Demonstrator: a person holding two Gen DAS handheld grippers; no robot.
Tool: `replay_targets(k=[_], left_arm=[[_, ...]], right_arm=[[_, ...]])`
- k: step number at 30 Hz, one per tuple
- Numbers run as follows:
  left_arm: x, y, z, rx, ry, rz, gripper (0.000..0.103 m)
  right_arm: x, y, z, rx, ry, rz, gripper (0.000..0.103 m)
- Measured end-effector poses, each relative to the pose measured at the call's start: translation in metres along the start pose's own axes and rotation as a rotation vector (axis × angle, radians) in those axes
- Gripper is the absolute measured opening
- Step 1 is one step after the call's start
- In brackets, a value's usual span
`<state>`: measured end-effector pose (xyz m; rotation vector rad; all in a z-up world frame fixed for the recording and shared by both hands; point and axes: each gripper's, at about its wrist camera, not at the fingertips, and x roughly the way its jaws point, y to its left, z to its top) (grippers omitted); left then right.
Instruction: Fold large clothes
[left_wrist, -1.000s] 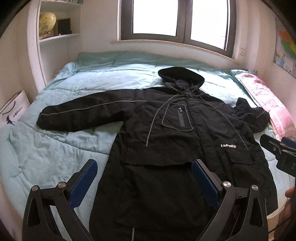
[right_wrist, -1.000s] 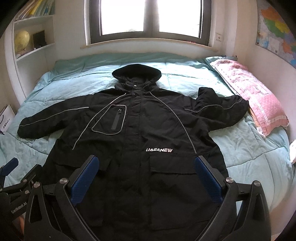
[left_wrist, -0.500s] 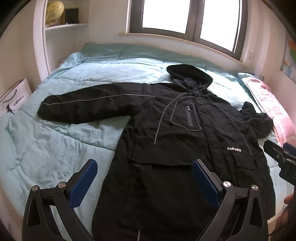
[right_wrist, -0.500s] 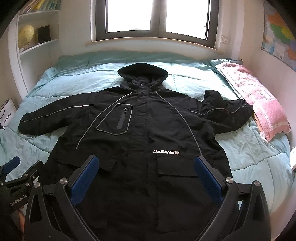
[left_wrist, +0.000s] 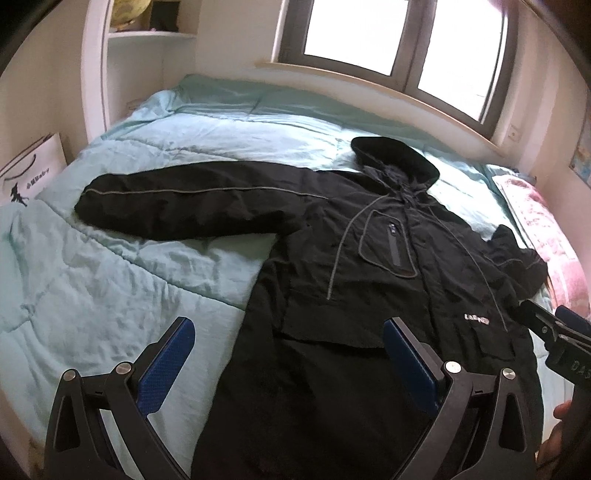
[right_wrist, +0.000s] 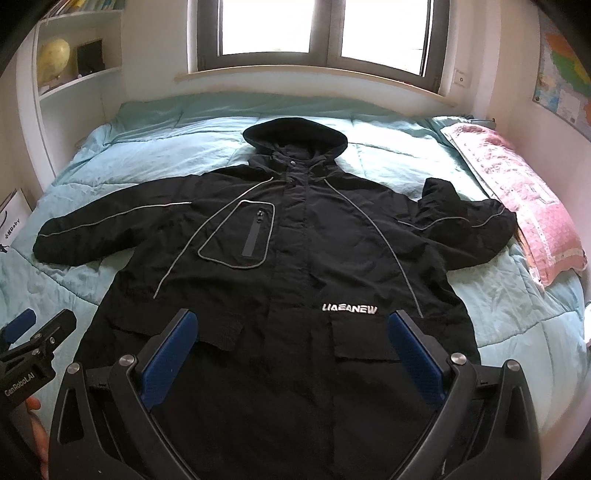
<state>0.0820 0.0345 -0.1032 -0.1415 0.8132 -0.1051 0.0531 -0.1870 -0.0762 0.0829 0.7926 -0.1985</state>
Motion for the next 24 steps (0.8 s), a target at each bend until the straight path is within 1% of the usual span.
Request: replay_targets(k=[3, 6, 8, 9, 11, 12, 13, 14, 16, 17, 18, 20, 21, 23, 24], left_arm=[[0.009, 0.009, 0.004, -0.025, 0.014, 0.002, 0.101], [0.013, 0.017, 0.009, -0.032, 0.006, 0.012, 0.101], [0.017, 0.023, 0.015, -0.031, -0.004, 0.038, 0.101], [0.019, 0.028, 0.02, -0.032, -0.011, 0.052, 0.101], [0.022, 0.04, 0.028, -0.03, -0.023, 0.068, 0.101], [0.025, 0.052, 0.036, -0.038, -0.034, 0.082, 0.101], [0.027, 0.063, 0.041, -0.054, -0.043, 0.092, 0.101], [0.03, 0.079, 0.049, -0.085, -0.058, 0.099, 0.101], [0.036, 0.115, 0.065, -0.177, -0.089, 0.083, 0.101], [0.039, 0.135, 0.072, -0.23, -0.099, 0.077, 0.101], [0.045, 0.158, 0.083, -0.294, -0.108, 0.061, 0.101], [0.054, 0.187, 0.097, -0.352, -0.121, 0.02, 0.101], [0.062, 0.207, 0.106, -0.395, -0.125, 0.017, 0.101], [0.075, 0.229, 0.116, -0.434, -0.138, 0.04, 0.101], [0.083, 0.247, 0.121, -0.471, -0.148, 0.055, 0.101]], right_arm=[[0.009, 0.005, 0.005, -0.006, 0.002, 0.003, 0.103], [0.017, 0.008, 0.01, -0.011, 0.003, 0.003, 0.103], [0.025, 0.012, 0.015, -0.029, 0.0, -0.038, 0.103], [0.029, 0.014, 0.018, -0.04, -0.008, -0.057, 0.103], [0.039, 0.015, 0.027, -0.048, -0.037, -0.066, 0.103], [0.044, 0.015, 0.031, -0.048, -0.052, -0.06, 0.103], [0.052, 0.013, 0.035, -0.046, -0.075, -0.028, 0.103], [0.064, 0.011, 0.039, -0.042, -0.097, 0.009, 0.103], [0.092, 0.006, 0.043, -0.028, -0.125, 0.037, 0.103], [0.108, 0.004, 0.043, -0.021, -0.121, 0.045, 0.103], [0.13, 0.001, 0.041, -0.011, -0.104, 0.05, 0.103], [0.174, -0.007, 0.028, 0.042, -0.033, 0.085, 0.103], [0.187, -0.01, 0.02, 0.066, -0.009, 0.102, 0.103], [0.211, -0.016, 0.001, 0.101, 0.027, 0.123, 0.102], [0.221, -0.019, -0.005, 0.12, 0.045, 0.136, 0.102]])
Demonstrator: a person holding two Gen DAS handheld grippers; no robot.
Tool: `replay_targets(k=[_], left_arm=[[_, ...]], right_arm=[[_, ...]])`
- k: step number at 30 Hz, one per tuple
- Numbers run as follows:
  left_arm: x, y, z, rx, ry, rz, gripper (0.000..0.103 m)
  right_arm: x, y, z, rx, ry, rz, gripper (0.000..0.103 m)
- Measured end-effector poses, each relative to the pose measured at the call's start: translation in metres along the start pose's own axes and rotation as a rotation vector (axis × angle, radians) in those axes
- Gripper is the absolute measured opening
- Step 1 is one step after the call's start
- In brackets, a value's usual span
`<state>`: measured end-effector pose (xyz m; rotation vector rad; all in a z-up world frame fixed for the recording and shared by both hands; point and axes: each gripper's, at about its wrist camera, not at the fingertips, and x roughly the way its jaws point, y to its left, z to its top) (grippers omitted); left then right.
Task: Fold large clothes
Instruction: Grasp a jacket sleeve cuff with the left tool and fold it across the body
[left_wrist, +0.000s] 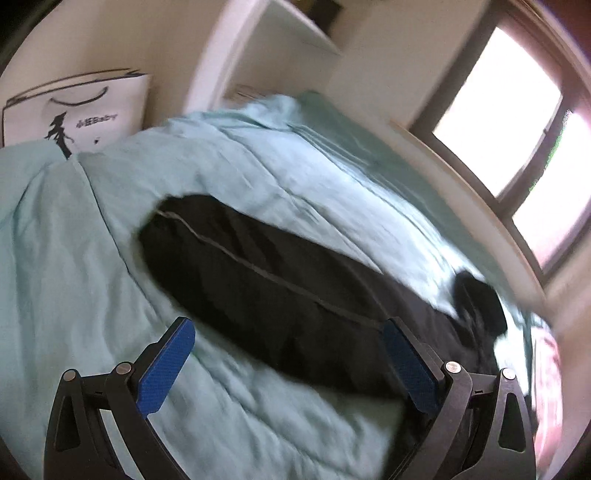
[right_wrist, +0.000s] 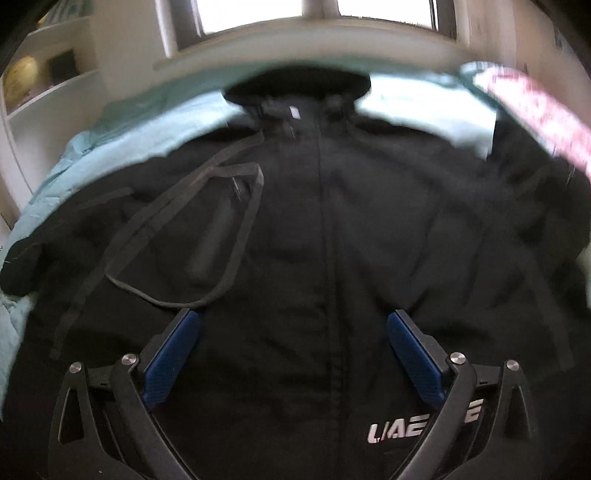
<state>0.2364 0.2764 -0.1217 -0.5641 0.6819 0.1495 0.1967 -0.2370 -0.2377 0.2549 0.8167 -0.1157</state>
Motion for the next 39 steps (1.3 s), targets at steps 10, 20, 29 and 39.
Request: replay_targets(k=[10, 20, 29, 39], left_arm=[[0.101, 0.067, 0.024, -0.176, 0.053, 0.172, 0.092], [0.06, 0.006, 0.027, 0.122, -0.198, 0.208, 0.018], [0.133, 0.023, 0.011, 0.181, -0.002, 0.39, 0.017], [0.047, -0.086, -0.002, 0.426, -0.217, 0.21, 0.017]], right_arm=[[0.005, 0.002, -0.001, -0.016, -0.01, -0.016, 0.103], [0.002, 0.002, -0.003, -0.009, -0.01, -0.003, 0.103], [0.001, 0.001, -0.003, -0.007, -0.013, -0.001, 0.103], [0.003, -0.001, -0.003, 0.0, -0.027, 0.013, 0.103]])
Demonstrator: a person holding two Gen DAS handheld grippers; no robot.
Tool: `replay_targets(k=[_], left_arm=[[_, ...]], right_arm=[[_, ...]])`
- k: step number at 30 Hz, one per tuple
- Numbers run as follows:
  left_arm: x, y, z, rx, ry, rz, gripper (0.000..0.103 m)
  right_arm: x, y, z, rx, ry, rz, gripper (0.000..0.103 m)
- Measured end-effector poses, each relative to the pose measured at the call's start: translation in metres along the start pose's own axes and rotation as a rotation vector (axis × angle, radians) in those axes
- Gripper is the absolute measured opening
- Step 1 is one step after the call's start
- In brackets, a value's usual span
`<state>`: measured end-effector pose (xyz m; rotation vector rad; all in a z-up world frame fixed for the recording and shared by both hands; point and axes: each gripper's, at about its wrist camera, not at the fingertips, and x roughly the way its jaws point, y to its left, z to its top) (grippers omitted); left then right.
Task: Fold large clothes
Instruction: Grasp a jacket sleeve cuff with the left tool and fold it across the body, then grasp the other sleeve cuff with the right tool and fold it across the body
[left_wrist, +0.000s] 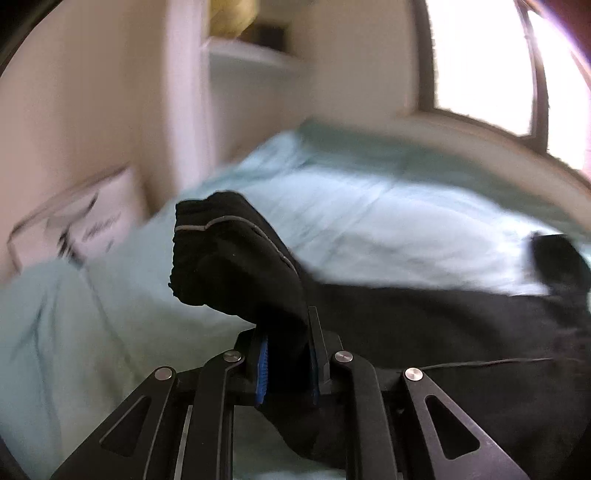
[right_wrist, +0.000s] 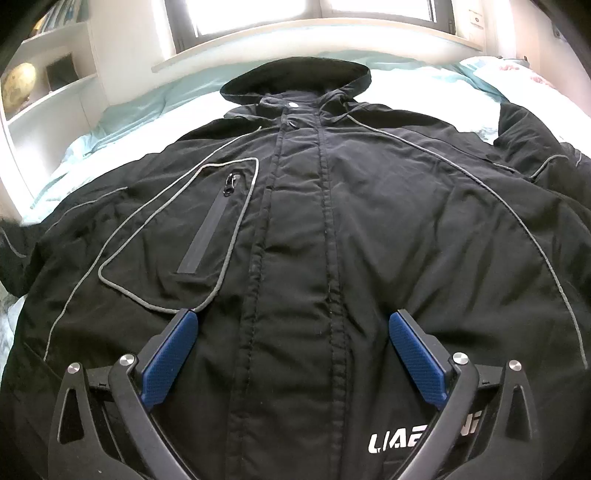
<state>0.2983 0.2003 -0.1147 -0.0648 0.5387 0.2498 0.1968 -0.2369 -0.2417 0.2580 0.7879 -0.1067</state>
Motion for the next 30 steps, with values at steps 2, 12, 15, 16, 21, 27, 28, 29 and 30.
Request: replay_targets(k=[2, 12, 15, 16, 21, 27, 28, 29, 30], left_arm=[[-0.031, -0.036, 0.011, 0.047, -0.05, -0.101, 0.016], [-0.061, -0.25, -0.041, 0.235, 0.191, -0.64, 0.016], [-0.02, -0.289, -0.076, 0.292, 0.336, -0.646, 0.016], [-0.009, -0.295, -0.086, 0.301, 0.371, -0.633, 0.016], [0.011, -0.29, -0.101, 0.258, 0.453, -0.716, 0.04], [-0.028, -0.27, -0.088, 0.18, 0.476, -0.867, 0.058], [-0.035, -0.264, -0.085, 0.177, 0.46, -0.871, 0.058], [-0.045, -0.255, -0.081, 0.177, 0.439, -0.883, 0.058], [-0.054, -0.246, -0.076, 0.181, 0.418, -0.889, 0.058]], right_arm=[[0.0, 0.0, 0.0, 0.002, -0.001, 0.003, 0.103], [-0.001, -0.002, 0.0, 0.013, -0.004, 0.018, 0.103], [-0.002, -0.004, 0.0, 0.02, -0.008, 0.03, 0.103], [-0.002, -0.005, 0.0, 0.022, -0.008, 0.033, 0.103], [-0.003, -0.007, -0.001, 0.031, -0.015, 0.048, 0.103], [-0.004, -0.009, 0.001, 0.035, -0.001, 0.057, 0.103], [-0.005, -0.01, 0.003, 0.041, 0.01, 0.064, 0.103], [-0.008, -0.012, 0.006, 0.049, 0.03, 0.075, 0.103], [-0.011, -0.014, 0.01, 0.058, 0.048, 0.088, 0.103]])
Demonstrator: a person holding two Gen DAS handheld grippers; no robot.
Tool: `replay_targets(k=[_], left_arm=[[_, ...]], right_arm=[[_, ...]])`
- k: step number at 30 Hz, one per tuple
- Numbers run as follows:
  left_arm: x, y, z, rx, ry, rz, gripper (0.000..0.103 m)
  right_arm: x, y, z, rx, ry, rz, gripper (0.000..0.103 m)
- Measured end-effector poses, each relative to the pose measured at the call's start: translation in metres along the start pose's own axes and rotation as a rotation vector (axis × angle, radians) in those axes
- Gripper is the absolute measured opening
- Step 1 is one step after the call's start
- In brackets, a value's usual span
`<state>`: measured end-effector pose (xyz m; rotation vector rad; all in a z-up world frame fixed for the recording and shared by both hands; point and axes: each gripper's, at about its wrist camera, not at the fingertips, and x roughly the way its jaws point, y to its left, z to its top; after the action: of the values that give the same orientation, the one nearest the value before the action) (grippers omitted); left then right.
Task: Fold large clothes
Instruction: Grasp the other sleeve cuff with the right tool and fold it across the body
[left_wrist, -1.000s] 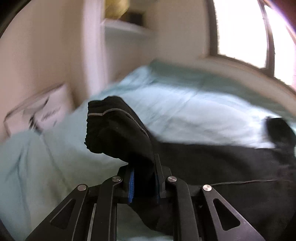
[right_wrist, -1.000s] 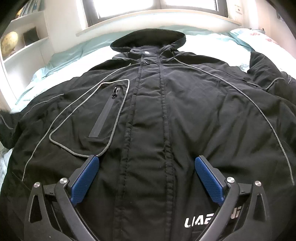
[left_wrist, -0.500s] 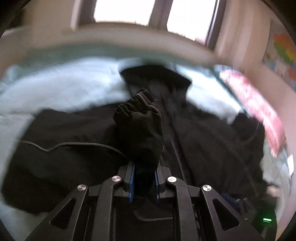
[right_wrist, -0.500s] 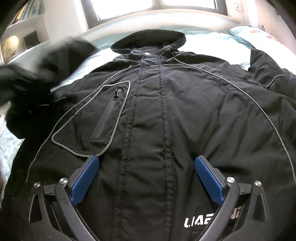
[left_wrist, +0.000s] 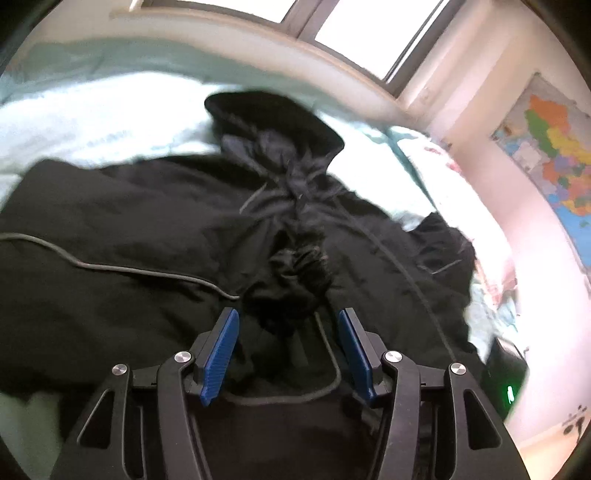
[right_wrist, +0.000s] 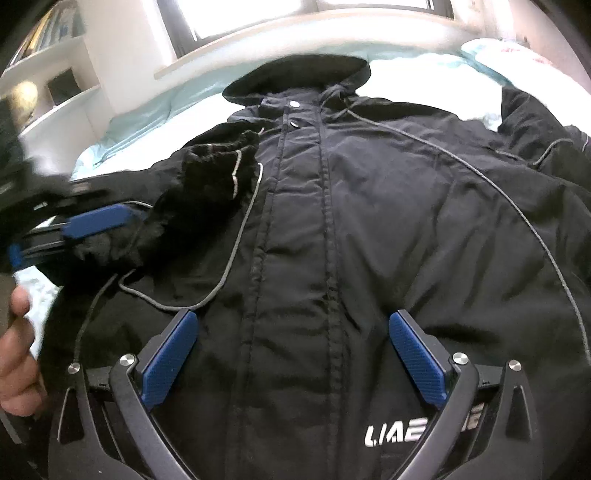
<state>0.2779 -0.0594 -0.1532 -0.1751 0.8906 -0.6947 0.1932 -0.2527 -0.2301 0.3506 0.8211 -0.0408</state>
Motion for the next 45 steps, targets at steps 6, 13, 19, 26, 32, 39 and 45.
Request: replay_targets(k=[6, 13, 19, 26, 32, 39, 45], left_arm=[[-0.052, 0.012, -0.003, 0.037, -0.086, 0.134, 0.064], [-0.07, 0.041, -0.007, 0.041, -0.115, 0.336, 0.064], [-0.065, 0.05, 0.004, 0.08, -0.11, 0.479, 0.064], [-0.062, 0.035, 0.032, 0.103, -0.145, 0.507, 0.064], [-0.023, 0.014, 0.054, 0.072, -0.105, 0.436, 0.064], [0.077, 0.007, 0.031, 0.072, 0.12, 0.372, 0.064], [0.1, 0.015, 0.015, 0.129, 0.143, 0.404, 0.064]], right_arm=[[-0.031, 0.012, 0.054, 0.014, 0.026, 0.136, 0.102], [0.036, 0.022, 0.108, 0.101, 0.144, 0.157, 0.093], [0.071, 0.047, 0.115, 0.026, 0.16, 0.151, 0.037], [-0.008, 0.036, 0.147, -0.125, -0.056, 0.076, 0.031], [-0.057, -0.029, 0.181, -0.184, -0.166, -0.089, 0.031], [-0.026, -0.169, 0.166, 0.029, -0.015, -0.09, 0.033], [0.015, -0.22, 0.117, 0.115, 0.125, -0.051, 0.048]])
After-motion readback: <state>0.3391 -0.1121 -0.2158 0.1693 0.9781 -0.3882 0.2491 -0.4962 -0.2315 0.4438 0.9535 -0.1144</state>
